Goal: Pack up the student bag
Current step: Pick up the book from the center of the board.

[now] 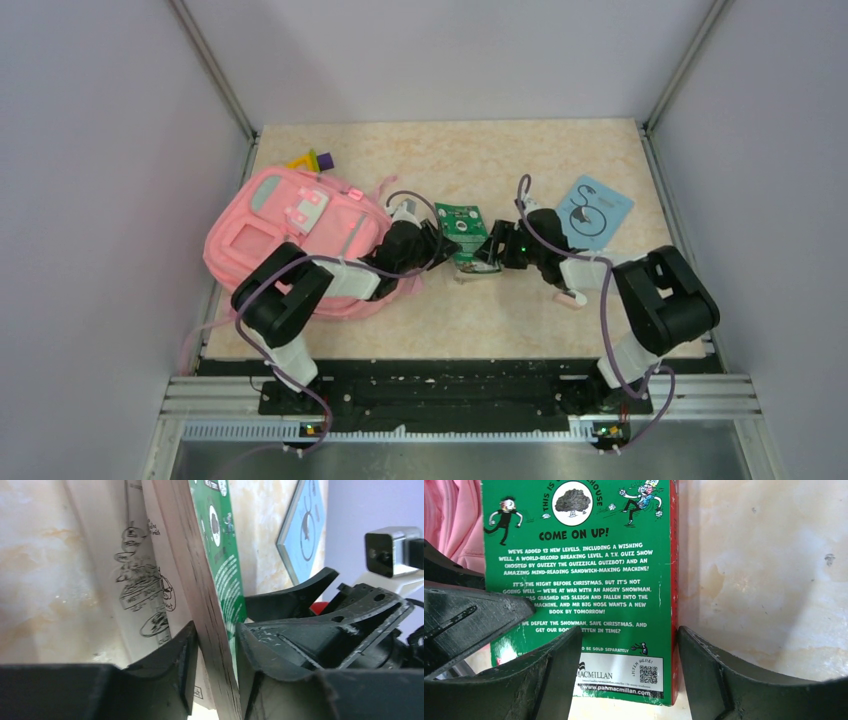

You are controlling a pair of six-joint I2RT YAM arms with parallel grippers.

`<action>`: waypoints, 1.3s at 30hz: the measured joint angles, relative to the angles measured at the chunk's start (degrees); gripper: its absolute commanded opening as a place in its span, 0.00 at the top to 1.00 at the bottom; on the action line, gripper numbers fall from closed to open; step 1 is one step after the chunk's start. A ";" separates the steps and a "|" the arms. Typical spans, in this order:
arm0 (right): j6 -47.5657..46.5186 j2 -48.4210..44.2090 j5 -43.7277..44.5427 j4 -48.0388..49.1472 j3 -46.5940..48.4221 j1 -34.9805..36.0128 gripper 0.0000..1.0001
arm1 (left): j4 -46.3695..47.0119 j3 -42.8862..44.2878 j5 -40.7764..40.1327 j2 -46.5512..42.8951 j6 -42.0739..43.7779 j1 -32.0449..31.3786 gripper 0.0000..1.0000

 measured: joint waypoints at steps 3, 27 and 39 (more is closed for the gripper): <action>0.44 0.66 -0.59 1.29 0.00 0.00 0.32 | 1.64 0.00 0.04 0.48 -0.68 -0.42 0.90; -2.67 -33.79 -15.13 -18.16 4.11 -9.94 0.06 | -10.62 -5.64 0.15 -40.85 14.25 -2.03 1.00; 10.78 -35.60 -36.28 2.62 4.11 -6.86 0.05 | -7.67 -6.34 11.58 -49.27 18.34 -2.03 1.00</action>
